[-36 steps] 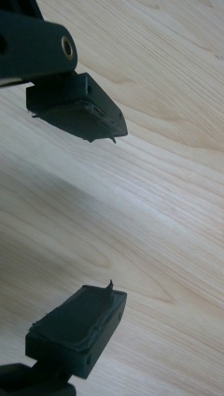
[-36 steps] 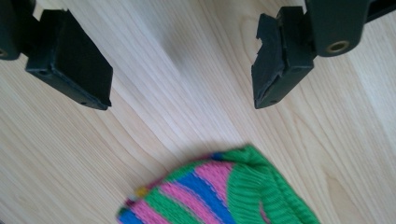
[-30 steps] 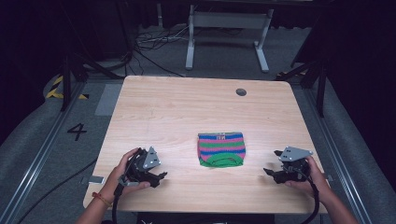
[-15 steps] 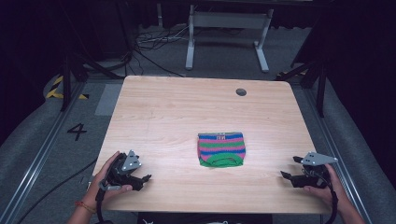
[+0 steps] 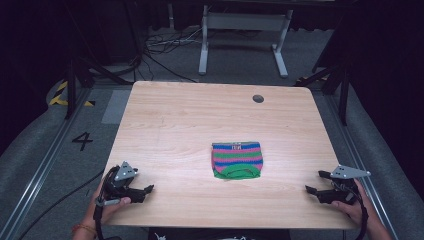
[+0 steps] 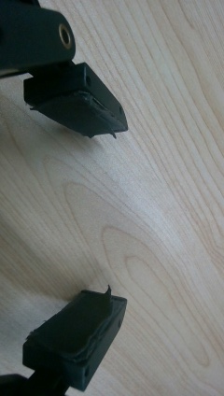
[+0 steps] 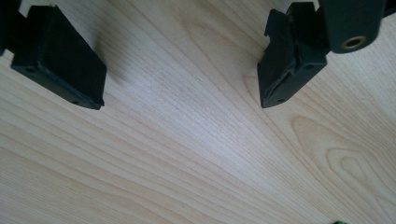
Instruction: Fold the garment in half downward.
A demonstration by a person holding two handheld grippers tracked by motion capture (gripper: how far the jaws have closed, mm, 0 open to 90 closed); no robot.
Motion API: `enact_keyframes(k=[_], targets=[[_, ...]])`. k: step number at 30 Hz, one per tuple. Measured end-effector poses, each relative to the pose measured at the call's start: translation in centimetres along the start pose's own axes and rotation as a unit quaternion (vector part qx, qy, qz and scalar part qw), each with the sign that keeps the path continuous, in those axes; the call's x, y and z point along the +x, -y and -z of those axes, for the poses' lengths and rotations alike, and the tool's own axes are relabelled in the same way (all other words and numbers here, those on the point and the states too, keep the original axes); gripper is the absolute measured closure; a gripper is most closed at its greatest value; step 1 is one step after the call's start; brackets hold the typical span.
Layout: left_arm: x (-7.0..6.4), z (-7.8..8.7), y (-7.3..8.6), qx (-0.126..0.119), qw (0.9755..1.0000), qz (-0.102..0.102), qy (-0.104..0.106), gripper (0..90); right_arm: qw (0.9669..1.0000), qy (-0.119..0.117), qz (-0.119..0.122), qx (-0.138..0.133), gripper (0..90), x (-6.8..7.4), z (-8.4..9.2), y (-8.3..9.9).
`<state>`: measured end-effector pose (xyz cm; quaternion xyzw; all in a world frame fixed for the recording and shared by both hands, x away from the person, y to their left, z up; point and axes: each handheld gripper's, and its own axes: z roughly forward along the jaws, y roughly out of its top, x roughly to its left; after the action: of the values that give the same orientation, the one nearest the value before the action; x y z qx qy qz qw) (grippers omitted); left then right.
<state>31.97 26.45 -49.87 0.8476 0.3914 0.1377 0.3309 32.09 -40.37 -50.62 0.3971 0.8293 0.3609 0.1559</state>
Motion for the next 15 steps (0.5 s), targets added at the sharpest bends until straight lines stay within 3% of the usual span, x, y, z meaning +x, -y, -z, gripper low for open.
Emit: enact_keyframes(k=[15], targets=[[0.03, 0.04, 0.03, -0.001, 1.0000, 0.000, -0.004, 14.4, 1.0000, 0.007, -0.005, 0.000, 14.7, 0.01, -0.03, 0.01]])
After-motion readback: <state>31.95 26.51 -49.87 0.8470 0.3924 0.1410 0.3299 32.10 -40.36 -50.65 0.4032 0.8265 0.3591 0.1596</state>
